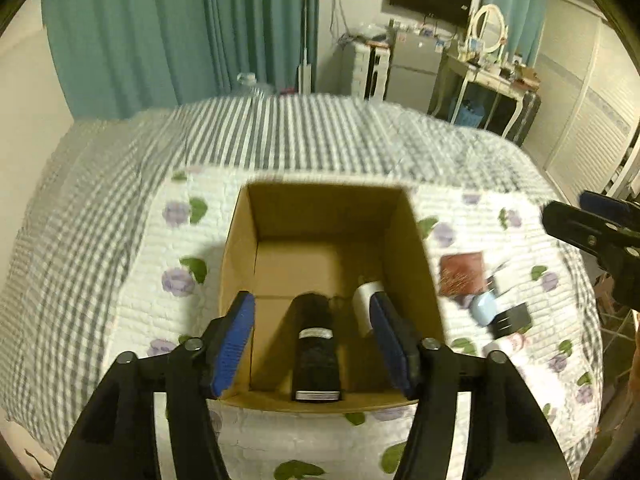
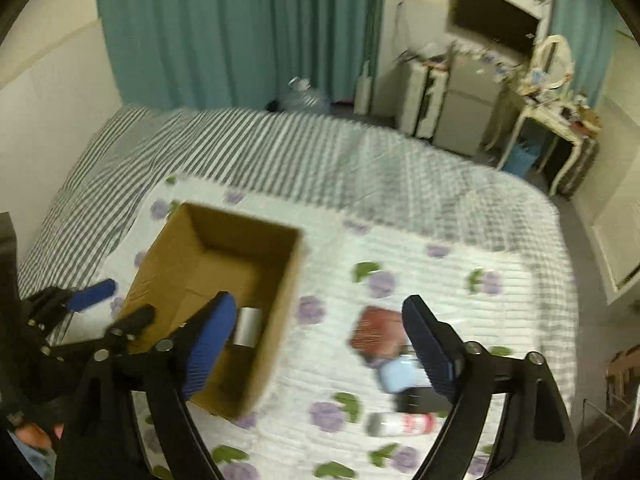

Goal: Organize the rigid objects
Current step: 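Carry both items into the box and open both tools to release them, then grasp the red-capped white bottle with the left tool while the right tool grasps the black charger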

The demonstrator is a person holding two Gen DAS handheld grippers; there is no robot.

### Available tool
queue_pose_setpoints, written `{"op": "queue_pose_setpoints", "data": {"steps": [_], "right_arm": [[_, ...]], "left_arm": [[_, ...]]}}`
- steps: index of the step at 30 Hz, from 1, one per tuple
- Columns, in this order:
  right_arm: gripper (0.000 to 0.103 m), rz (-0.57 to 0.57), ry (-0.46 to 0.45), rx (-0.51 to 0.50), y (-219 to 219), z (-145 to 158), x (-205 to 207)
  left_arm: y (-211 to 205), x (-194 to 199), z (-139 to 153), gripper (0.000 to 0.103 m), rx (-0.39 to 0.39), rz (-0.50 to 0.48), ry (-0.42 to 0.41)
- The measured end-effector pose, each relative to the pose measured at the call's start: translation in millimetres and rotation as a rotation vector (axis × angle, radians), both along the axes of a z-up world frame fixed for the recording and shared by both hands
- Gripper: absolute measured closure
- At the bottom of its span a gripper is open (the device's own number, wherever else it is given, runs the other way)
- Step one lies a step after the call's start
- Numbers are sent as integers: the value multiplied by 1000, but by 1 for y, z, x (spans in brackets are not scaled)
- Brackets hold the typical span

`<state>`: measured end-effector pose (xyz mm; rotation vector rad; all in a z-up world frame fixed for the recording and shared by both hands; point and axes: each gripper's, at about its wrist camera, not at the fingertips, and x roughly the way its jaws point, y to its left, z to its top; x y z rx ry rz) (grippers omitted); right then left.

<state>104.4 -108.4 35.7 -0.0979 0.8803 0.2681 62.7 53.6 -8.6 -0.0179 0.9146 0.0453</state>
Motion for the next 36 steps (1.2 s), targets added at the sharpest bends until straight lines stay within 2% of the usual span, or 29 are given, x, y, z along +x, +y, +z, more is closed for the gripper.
{"op": "queue_pose_setpoints", "data": {"steps": [7,10,13,17,23,31,36], "right_arm": [[12,-120,-68,-12,-89,37,-41],[12,-157,-82,-24,-117,39,-59],[12,-190,-70,-15,-145,30,-72],[12,-223,-30,1,-178,6,-83],[12,-254,45,16,-205,-42,-81],[12,-285,142,35,-226,-114,-67],[12,-305,217,50,-237,-152,-54]], "left_arm": [[-53,-17,45,34,16,-51,-86],[-83,-24,47,34,8,-77,-100],[-108,-25,37,34,-5,-104,-71],[-146,-24,14,34,20,-153,-28],[-189,-19,-31,34,46,-220,40],[-232,-7,-106,34,77,-330,123],[-254,2,-147,34,94,-440,153]]}}
